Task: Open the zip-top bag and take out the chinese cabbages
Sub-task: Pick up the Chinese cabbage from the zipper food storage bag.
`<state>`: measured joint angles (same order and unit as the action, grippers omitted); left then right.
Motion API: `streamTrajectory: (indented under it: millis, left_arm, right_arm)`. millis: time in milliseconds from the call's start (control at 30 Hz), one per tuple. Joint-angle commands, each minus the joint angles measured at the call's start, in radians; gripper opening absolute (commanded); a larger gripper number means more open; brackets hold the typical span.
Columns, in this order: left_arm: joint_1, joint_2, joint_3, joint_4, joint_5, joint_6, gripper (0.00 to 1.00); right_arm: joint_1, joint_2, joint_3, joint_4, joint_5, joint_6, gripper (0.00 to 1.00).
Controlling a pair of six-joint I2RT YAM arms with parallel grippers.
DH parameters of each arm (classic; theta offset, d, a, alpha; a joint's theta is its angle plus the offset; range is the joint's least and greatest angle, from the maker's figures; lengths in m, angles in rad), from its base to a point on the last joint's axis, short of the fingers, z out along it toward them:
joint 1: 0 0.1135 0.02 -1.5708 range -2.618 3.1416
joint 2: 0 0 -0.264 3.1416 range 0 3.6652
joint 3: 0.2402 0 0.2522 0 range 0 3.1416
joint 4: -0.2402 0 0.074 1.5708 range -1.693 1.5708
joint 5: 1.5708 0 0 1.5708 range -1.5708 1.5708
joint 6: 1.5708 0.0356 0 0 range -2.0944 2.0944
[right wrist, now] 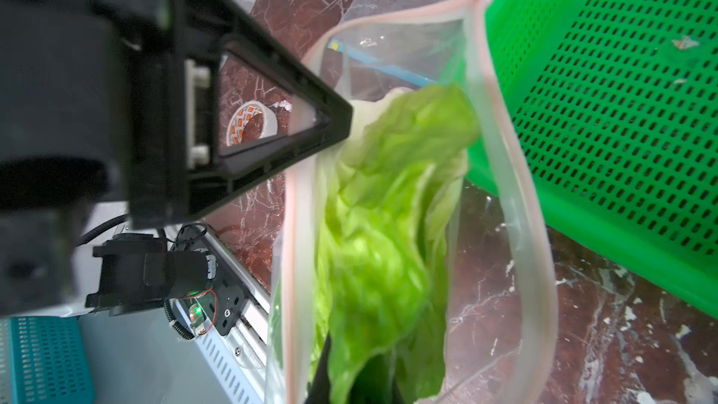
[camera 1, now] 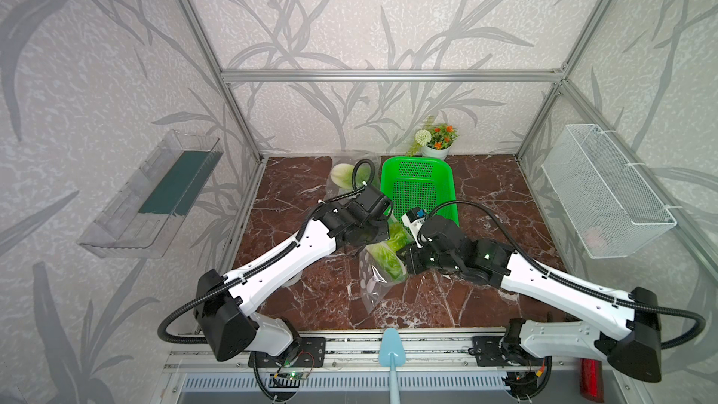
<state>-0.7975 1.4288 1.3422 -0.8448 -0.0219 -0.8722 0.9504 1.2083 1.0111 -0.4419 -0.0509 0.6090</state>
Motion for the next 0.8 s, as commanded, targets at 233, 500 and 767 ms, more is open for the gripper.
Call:
streamTrajectory:
  millis: [233,500,767]
  left_arm:
    - [-0.090,0.002,0.039,0.034,0.003,0.093,0.00]
    - [-0.123,0.056,0.074,-0.075,-0.115,0.090,0.00]
    - [-0.124,0.034,0.075,-0.133,-0.259,0.081,0.00]
  right_arm:
    - [-0.130,0.013,-0.042,0.239,-0.094,0.132,0.00]
    - [-0.151,-0.034,-0.033,0.204,-0.145,0.160,0.00]
    - [-0.151,-0.170,-0.073,0.076,-0.122,0.151,0.00]
